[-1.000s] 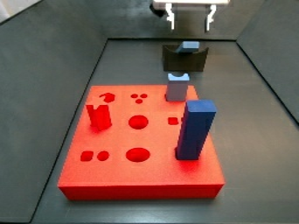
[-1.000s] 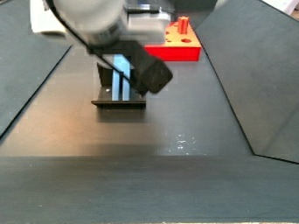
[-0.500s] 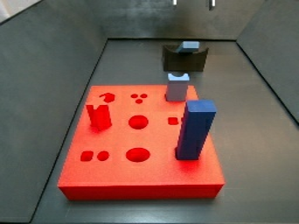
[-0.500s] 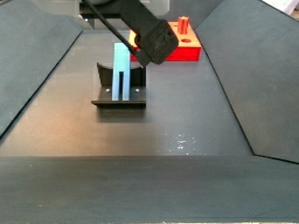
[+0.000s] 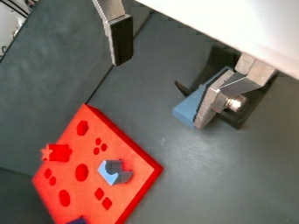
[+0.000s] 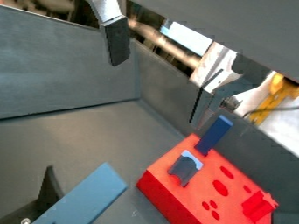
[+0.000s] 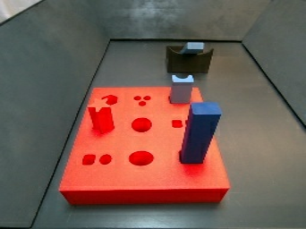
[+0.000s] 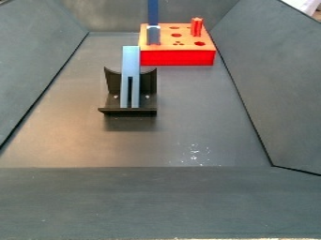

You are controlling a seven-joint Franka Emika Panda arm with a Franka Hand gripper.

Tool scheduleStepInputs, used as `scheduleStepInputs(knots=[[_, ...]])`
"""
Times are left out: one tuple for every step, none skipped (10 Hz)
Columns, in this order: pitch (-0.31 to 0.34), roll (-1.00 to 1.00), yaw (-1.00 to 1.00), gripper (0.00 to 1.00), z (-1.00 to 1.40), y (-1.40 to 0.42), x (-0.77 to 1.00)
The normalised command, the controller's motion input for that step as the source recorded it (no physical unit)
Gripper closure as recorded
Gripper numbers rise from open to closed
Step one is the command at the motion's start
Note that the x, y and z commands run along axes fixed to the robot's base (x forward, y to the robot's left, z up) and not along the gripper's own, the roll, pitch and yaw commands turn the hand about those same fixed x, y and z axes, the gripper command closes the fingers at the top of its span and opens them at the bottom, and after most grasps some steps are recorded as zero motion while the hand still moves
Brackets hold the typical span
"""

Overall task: Pick up the double-square object. Move up. Rotate the double-square object. Place the double-square object on the fixture. Regrasp the double-square object. Move to above the board. Insert the double-square object.
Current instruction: Regrasp the double-square object.

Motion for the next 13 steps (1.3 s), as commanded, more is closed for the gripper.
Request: scheduleStepInputs(knots=[[0.028,1.00,0.03,0.00,0.02,-0.40,-0.03],[0.027,1.00,0.03,0.00,0.02,-0.19,-0.02],[0.026,1.00,0.03,0.00,0.04,-0.01,-0.03],[0.020,1.00,0.03,0.00,0.01,-0.01,-0.02],[0.019,1.00,0.03,0.00,0.01,-0.02,-0.02],[0.014,1.00,0.03,0.00,0.02,-0.02,-0.02],[0.012,1.00,0.03,0.00,0.01,-0.02,-0.01],[0.009,1.00,0.03,0.00,0.01,-0.02,0.00],[0.009,1.00,0.04,0.00,0.01,-0.02,0.00],[0.015,1.00,0.04,0.00,0.01,-0.02,0.00],[0.019,1.00,0.04,0.00,0.01,-0.02,0.00],[0.027,1.00,0.04,0.00,0.01,-0.02,0.02],[0.036,1.00,0.04,0.00,0.00,-0.02,0.03]])
